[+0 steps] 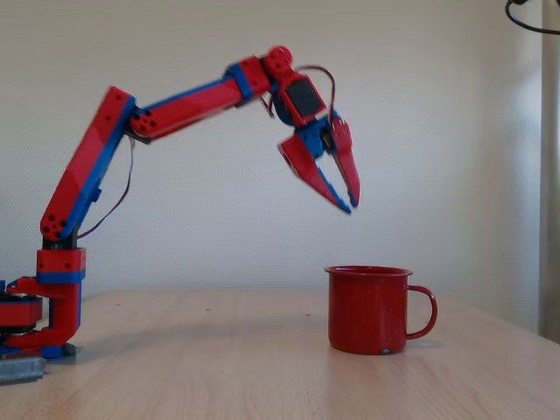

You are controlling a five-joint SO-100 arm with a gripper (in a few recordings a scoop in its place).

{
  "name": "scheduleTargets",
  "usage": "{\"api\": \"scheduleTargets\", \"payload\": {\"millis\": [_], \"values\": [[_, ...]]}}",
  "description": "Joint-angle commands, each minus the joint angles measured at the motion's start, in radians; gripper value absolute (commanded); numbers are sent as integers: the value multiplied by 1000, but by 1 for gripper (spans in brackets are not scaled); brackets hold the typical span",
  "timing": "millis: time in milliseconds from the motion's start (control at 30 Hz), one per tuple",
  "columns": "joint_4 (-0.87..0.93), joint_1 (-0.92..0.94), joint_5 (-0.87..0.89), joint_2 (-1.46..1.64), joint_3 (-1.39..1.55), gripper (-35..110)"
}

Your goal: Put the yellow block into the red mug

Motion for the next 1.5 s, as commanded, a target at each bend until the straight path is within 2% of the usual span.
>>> {"api": "scheduleTargets", "payload": {"millis": [0,600,800,1033,1200,1467], "values": [[-32,11,-18,169,43,0],[-328,89,-60,830,945,0],[-365,103,-57,1094,1324,0],[-503,89,-34,1493,1824,0],[-511,97,5,1730,2072,0],[-500,98,9,1887,2266,0]]}}
